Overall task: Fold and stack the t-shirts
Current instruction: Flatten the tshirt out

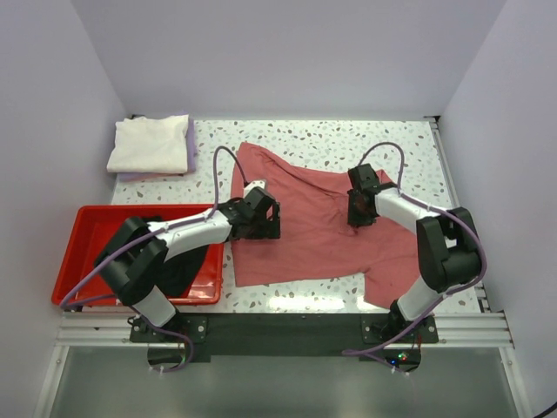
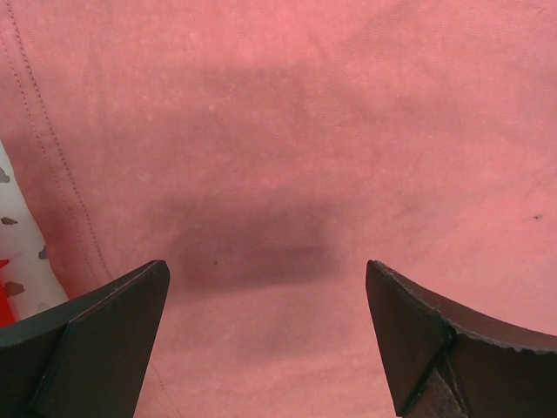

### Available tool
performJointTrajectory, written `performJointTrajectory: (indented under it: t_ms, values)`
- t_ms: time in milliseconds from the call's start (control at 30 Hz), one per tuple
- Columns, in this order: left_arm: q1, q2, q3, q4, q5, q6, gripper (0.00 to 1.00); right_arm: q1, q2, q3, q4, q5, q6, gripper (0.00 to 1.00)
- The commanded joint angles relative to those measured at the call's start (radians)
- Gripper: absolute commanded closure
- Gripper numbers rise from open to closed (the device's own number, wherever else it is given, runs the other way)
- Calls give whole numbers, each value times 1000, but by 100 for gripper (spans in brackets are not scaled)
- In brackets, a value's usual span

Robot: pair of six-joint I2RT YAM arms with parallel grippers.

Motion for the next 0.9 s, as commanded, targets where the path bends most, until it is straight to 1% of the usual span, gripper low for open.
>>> performJointTrajectory:
  t_ms: [0, 100, 300, 467, 533, 700, 733, 867]
  values:
    - [-6, -4, -18, 33, 0, -30, 0, 1, 2, 64, 54, 72, 23, 80]
    - [-5, 1, -27, 17, 0, -34, 0, 1, 5, 107, 37, 101, 9, 88]
    - [-6, -2, -43, -20, -8, -40, 0, -2, 17, 279, -35, 239, -78, 90]
    - [-6, -4, -46, -46, -14, -37, 0, -17, 85, 457, 3, 258, -222, 90]
    - [-6, -4, -46, -50, -13, -33, 0, -30, 138, 506, 43, 253, -294, 90]
    - [-6, -10, -44, -73, 7, -28, 0, -56, 284, 694, 120, 261, -449, 87]
    - [-6, -10, -43, -78, 9, -28, 0, -60, 343, 727, 135, 270, -506, 87]
    - [-6, -7, -28, -121, 6, -25, 0, -70, 493, 900, 195, 354, -637, 85]
